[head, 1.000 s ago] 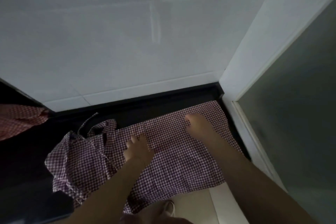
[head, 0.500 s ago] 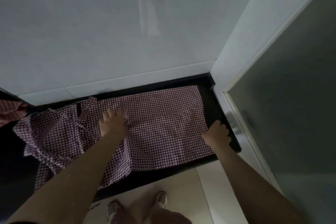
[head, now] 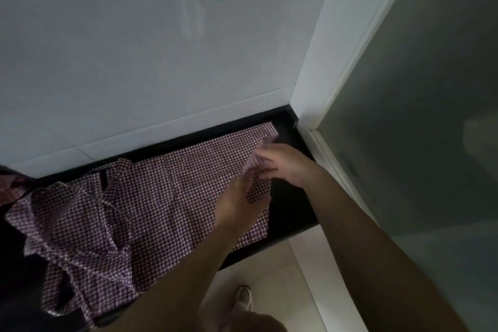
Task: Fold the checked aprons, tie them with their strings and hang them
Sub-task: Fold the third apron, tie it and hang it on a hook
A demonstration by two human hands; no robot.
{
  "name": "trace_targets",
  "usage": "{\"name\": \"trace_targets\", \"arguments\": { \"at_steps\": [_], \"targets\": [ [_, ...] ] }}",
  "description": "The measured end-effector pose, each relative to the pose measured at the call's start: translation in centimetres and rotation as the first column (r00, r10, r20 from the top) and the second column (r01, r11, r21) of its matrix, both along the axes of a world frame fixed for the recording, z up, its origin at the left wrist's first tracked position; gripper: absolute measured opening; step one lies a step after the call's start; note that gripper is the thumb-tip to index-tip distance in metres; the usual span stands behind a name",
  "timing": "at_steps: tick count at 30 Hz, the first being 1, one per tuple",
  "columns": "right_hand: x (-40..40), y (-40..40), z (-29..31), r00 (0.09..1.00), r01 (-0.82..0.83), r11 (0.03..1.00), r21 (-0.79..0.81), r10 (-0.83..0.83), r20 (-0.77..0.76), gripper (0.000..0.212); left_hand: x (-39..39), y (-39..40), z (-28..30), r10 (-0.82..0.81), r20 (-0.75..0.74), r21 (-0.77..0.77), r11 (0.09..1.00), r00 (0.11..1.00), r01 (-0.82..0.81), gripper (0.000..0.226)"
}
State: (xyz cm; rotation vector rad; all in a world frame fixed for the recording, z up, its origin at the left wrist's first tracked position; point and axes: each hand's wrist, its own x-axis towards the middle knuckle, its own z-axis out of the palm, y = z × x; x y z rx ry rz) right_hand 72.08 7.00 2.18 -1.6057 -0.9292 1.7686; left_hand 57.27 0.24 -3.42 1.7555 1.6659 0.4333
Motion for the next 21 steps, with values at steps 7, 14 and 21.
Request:
{"name": "trace_targets", "arguments": {
  "at_steps": [7,14,21],
  "targets": [
    [1.1,-0.7,-5.3,0.912,0.279,0.95,-0.138,-0.218,0.347,0.014,-7.7,5.3,-1.0,0.604,-0.102,0.046,0.796,0.79,-0.603,0.054],
    [-1.5,-3.8,-7.8,0.945,0.151,0.939,-0.31,-0.045,0.325,0.015,-3.5,0.4,-4.8,-0.146,-0.03,0.109,0.983,0.989,0.149,0.039],
    [-2.0,-3.0,-6.4,0.962,-0.077,0.987,-0.138,0.11,0.249,0.035,-1.7,3.0,-4.6,0.214,-0.013,-0.258,0.943,0.977,-0.21,0.014]
  ]
}}
